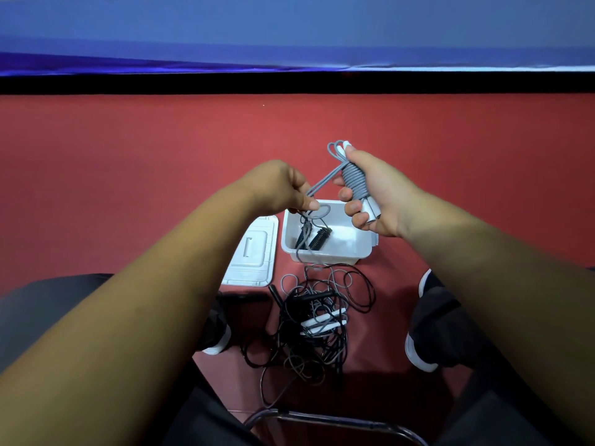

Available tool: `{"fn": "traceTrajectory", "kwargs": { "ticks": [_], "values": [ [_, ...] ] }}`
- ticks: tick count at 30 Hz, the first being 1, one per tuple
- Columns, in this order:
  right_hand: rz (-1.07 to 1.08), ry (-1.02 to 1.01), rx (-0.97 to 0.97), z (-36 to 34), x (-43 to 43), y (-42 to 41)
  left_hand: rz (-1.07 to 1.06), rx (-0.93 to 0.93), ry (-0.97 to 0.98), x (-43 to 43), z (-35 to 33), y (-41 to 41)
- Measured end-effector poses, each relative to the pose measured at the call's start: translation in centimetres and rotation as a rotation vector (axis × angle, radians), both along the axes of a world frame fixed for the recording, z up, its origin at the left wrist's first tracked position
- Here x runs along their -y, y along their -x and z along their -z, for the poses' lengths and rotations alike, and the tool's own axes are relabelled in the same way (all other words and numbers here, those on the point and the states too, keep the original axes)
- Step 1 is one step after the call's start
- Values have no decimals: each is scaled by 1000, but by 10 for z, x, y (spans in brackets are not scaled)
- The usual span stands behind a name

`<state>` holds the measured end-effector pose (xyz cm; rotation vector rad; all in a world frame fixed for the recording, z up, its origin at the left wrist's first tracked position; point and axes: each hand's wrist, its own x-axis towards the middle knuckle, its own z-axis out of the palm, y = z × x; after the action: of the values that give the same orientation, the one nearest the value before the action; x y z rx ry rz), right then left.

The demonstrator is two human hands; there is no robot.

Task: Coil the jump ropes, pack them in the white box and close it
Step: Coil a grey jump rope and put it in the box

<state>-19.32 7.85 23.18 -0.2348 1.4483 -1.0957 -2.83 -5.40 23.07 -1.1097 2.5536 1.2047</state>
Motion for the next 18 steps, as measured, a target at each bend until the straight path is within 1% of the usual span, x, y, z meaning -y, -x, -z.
{"fn": "traceTrajectory", "kwargs": {
  "ticks": [2,6,11,14,18],
  "values": [
    [-75,-20,50,-6,-1,3,-22,-4,7,4,-2,-2],
    [-299,-13,199,-13,-8,1,-88,-21,8,4,1,-5],
    [-544,16,359,-12,-16,-5,-123,-118,-118,-2,-3,-5],
    [-673,0,387,-14,-18,-5,-112,-170,-173,-5,-9,-6],
    [-804,-57,360,-14,-19,-10,-110,-209,-165,-3,-10,-6]
  ]
}}
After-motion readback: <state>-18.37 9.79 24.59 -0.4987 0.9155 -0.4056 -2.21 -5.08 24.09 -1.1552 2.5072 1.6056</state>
